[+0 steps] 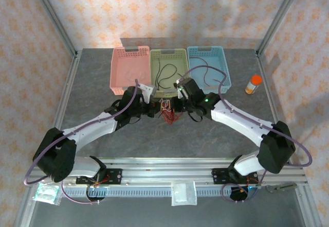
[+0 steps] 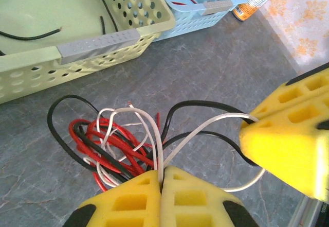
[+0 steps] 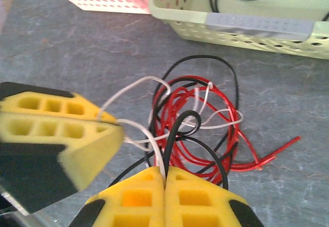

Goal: Untangle the cables

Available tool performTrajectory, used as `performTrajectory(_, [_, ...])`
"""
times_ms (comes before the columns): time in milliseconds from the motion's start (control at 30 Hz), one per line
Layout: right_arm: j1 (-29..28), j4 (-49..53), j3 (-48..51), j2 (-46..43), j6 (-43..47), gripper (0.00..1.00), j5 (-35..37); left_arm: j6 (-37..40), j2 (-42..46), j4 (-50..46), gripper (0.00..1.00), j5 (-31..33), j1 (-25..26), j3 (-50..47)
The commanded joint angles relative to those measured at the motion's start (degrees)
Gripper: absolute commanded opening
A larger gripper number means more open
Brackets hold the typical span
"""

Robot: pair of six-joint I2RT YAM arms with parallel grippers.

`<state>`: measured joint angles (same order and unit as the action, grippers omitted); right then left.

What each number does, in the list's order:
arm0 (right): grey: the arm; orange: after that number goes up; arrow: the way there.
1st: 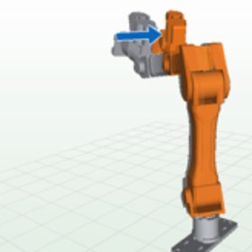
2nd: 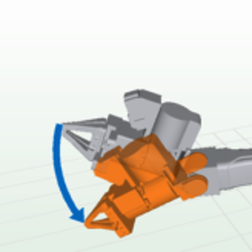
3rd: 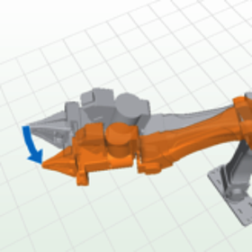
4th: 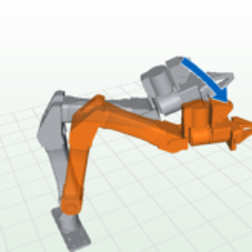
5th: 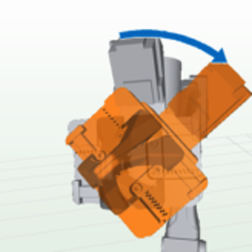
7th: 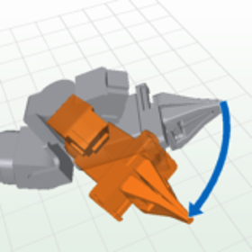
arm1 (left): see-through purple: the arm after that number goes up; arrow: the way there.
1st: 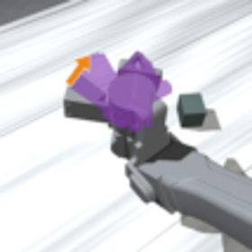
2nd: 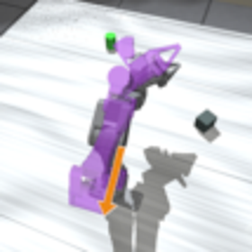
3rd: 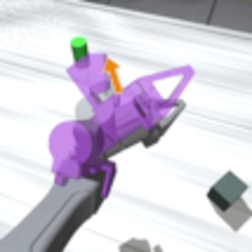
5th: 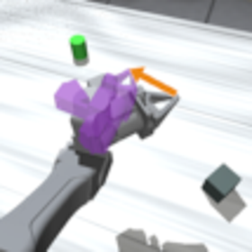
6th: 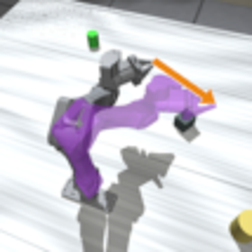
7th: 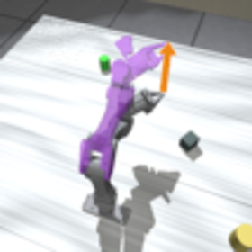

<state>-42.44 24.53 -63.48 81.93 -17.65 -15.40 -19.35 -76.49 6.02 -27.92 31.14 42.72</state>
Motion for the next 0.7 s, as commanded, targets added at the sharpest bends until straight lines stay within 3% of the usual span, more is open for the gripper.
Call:
performTrajectory(0, [0.0,3.5,-1.9,1.8,-1.2,0.00,6.2,1.0,2.7,-2.2,0.00,3.1,0.0,1.6])
performTrajectory(467, [0.0,3.1,0.3,5.2,-2.9,0.00,5.2,1.0,6.5,-6.5,0.00,3.8,-0.2,6.3])
performTrajectory(667, [0.0,0.1,2.7,3.9,-3.9,0.31,4.6,0.0,8.3,-9.3,0.00,2.9,-0.2,12.6])
